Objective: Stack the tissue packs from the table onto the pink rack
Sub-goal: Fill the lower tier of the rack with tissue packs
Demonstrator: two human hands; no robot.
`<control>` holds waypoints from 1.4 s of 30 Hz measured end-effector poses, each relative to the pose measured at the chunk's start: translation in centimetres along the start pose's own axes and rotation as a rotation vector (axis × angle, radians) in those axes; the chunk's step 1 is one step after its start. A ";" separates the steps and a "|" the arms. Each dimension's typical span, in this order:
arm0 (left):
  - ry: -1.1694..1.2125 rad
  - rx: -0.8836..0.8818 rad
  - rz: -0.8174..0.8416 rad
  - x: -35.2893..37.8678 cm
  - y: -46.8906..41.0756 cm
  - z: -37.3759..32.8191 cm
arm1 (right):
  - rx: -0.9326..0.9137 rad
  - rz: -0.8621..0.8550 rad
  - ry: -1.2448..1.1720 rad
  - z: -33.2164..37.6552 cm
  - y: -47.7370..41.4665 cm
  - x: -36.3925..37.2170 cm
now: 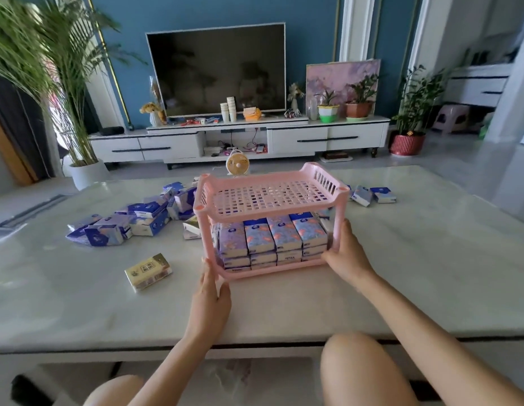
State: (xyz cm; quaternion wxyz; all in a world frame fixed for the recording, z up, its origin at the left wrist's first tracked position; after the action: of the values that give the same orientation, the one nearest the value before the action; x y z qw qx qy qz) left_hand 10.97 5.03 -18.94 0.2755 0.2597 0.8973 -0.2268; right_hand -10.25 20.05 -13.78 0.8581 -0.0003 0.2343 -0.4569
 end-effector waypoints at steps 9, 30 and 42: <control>0.018 0.000 -0.007 0.4 -2.3 -0.6 | 0.000 -0.028 0.014 -0.9 -2.0 0.0; -0.345 0.688 0.111 23.8 -5.4 -17.7 | 0.140 -0.308 -0.111 -14.3 -8.9 -12.6; -0.639 0.344 -0.212 35.5 -20.8 -20.0 | 0.051 -0.426 0.342 -17.8 -23.5 -15.9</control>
State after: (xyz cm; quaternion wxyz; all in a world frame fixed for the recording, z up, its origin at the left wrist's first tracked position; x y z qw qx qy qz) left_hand -34.19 12.32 -20.28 0.4691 0.1242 0.7368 -0.4709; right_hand -43.39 22.62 -18.20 0.6903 0.0494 0.3589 -0.6263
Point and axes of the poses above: each hand's wrist, its own y-axis away from the middle knuckle, its own x-axis out of the palm, z = x × y, the point moved 4 cm from there along -y, towards the middle knuckle, and after that the axes turned 8 degrees about -y, right-handed, at the moved point
